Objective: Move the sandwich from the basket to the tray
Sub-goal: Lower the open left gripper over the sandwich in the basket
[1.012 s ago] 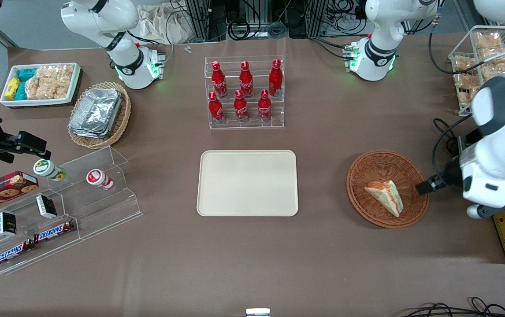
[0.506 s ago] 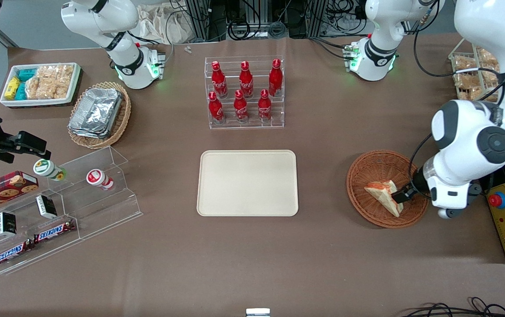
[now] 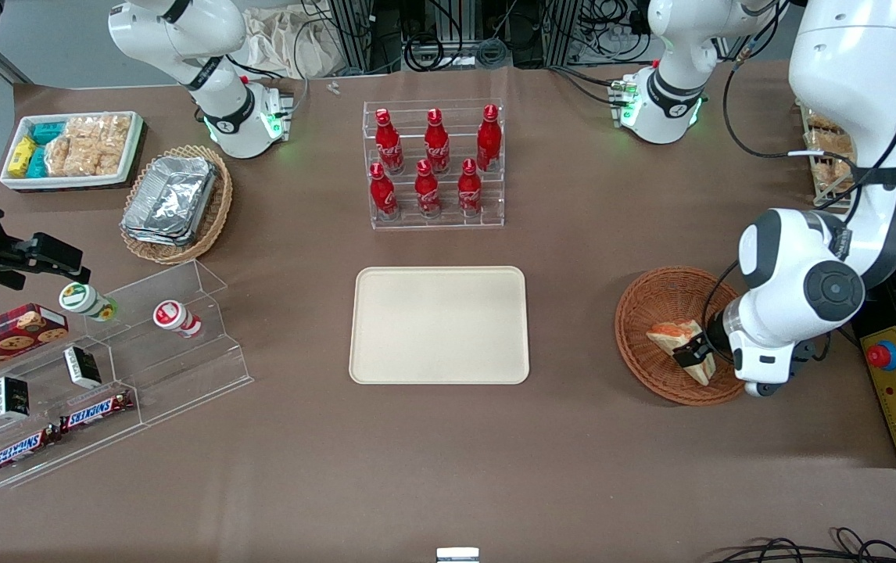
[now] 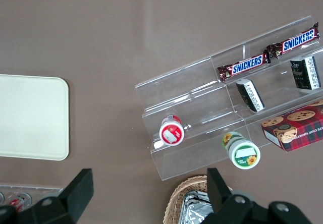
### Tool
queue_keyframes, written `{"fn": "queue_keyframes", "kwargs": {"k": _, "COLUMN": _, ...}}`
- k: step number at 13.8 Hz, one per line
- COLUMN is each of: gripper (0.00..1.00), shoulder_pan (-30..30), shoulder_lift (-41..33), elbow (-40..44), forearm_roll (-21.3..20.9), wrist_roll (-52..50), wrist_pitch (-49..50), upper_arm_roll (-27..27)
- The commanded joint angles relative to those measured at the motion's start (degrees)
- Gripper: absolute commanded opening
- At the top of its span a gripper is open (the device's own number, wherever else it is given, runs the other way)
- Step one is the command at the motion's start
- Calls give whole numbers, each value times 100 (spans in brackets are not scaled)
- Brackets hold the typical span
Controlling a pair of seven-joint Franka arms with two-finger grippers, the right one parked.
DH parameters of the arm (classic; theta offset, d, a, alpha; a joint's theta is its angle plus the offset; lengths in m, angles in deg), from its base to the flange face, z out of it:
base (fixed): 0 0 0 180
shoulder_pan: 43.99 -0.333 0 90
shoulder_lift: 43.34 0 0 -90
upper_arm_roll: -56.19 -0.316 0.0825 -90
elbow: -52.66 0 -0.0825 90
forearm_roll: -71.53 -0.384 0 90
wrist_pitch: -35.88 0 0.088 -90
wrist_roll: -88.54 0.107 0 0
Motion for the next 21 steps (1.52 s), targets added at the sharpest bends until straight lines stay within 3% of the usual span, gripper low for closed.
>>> {"fn": "queue_keyframes", "kwargs": {"k": 1, "gripper": 100, "shoulder_pan": 13, "shoulder_lift": 41, "elbow": -173, "forearm_roll": -101, "wrist_roll": -139, "wrist_pitch": -186, "upper_arm_roll": -24}}
{"fn": "queue_keyframes", "kwargs": {"k": 7, "gripper": 98, "shoulder_pan": 4, "shoulder_lift": 331, "elbow": -261, "forearm_roll": -101, "wrist_roll": -131, "wrist_pitch": -502, "upper_arm_roll": -33}}
{"fn": "queue_keyframes", "kwargs": {"k": 8, "gripper": 76, "shoulder_pan": 13, "shoulder_lift": 349, "elbow": -253, "forearm_roll": -101, "wrist_roll": -131, "wrist_pitch": -511, "upper_arm_roll": -33}}
{"fn": "queue_keyframes", "kwargs": {"k": 9, "gripper": 41, "shoulder_pan": 13, "shoulder_lift": 349, "elbow": -253, "forearm_roll": -101, "wrist_roll": -131, "wrist_pitch": -512, "upper_arm_roll": -33}}
{"fn": "queue_keyframes", "kwargs": {"k": 10, "gripper": 16, "shoulder_pan": 4, "shoulder_lift": 349, "elbow": -235, "forearm_roll": -92, "wrist_roll": -139, "wrist_pitch": -512, "upper_arm_roll": -33}}
{"fn": "queue_keyframes", "kwargs": {"k": 11, "gripper": 0, "shoulder_pan": 4, "shoulder_lift": 349, "elbow": -218, "forearm_roll": -92, "wrist_roll": -139, "wrist_pitch": -512, "upper_arm_roll": -33}}
{"fn": "queue_keyframes", "kwargs": {"k": 16, "gripper": 0, "shoulder_pan": 39, "shoulder_lift": 244, "elbow": 46, "forearm_roll": -101, "wrist_roll": -526, "wrist_pitch": -354, "upper_arm_roll": -24}}
{"fn": "queue_keyframes", "kwargs": {"k": 18, "gripper": 0, "shoulder_pan": 39, "shoulder_lift": 33, "elbow": 422, "forearm_roll": -101, "wrist_roll": -439, "wrist_pitch": 398, "upper_arm_roll": -16}}
{"fn": "queue_keyframes", "kwargs": {"k": 21, "gripper": 0, "shoulder_pan": 39, "shoulder_lift": -38, "elbow": 1668, "forearm_roll": -57, "wrist_roll": -44, "wrist_pitch": 2224, "upper_arm_roll": 11}}
